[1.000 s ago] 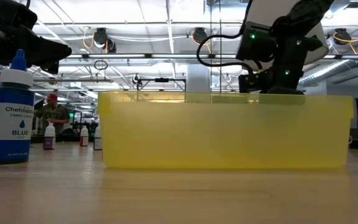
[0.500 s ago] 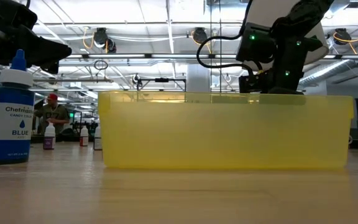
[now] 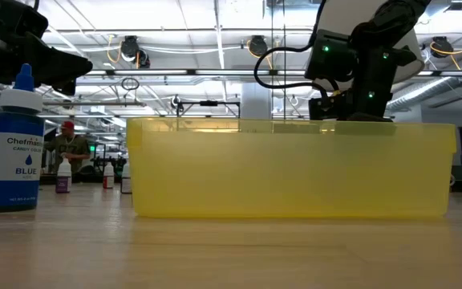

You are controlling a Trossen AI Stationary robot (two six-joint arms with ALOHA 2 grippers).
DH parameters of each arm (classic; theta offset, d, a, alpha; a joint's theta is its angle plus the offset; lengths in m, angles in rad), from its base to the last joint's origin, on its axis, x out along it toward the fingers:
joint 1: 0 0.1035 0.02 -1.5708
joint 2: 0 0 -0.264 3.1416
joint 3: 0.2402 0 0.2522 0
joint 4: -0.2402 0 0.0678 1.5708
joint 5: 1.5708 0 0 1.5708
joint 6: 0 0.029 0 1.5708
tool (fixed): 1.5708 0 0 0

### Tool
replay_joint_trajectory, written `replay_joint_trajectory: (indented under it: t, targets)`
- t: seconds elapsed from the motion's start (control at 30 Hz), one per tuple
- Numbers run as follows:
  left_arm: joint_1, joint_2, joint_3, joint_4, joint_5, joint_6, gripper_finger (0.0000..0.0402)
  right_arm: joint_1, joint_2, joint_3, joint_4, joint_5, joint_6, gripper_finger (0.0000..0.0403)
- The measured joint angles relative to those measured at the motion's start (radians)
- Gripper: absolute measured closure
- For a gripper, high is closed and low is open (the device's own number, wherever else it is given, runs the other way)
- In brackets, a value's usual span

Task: Pick & Place food coloring
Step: Put the small orange food coloring bottle into the yellow bin

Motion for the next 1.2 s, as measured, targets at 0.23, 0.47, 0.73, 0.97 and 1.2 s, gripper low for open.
replay_joint_trajectory:
  t: [0.23, 0.47, 0.73, 0.97, 1.2]
  targets:
    - [0.000, 0.000, 0.000, 0.000, 0.000, 0.000, 0.0350, 0.000, 0.000, 0.000, 0.000, -0.001, 0.000, 0.0290]
    - [0.000, 0.000, 0.000, 0.000, 0.000, 0.000, 0.0350, 0.000, 0.000, 0.000, 0.006, -0.001, -0.001, 0.0342]
    - [0.000, 0.000, 0.000, 0.000, 0.000, 0.000, 0.0350, 0.000, 0.000, 0.000, 0.010, -0.001, -0.009, 0.0350]
    - [0.000, 0.000, 0.000, 0.000, 0.000, 0.000, 0.0350, 0.000, -0.038, 0.004, 0.010, -0.001, -0.009, 0.0353]
    - [0.000, 0.000, 0.000, 0.000, 0.000, 0.000, 0.0350, 0.002, -0.127, 0.012, -0.003, 0.003, -0.008, 0.0354]
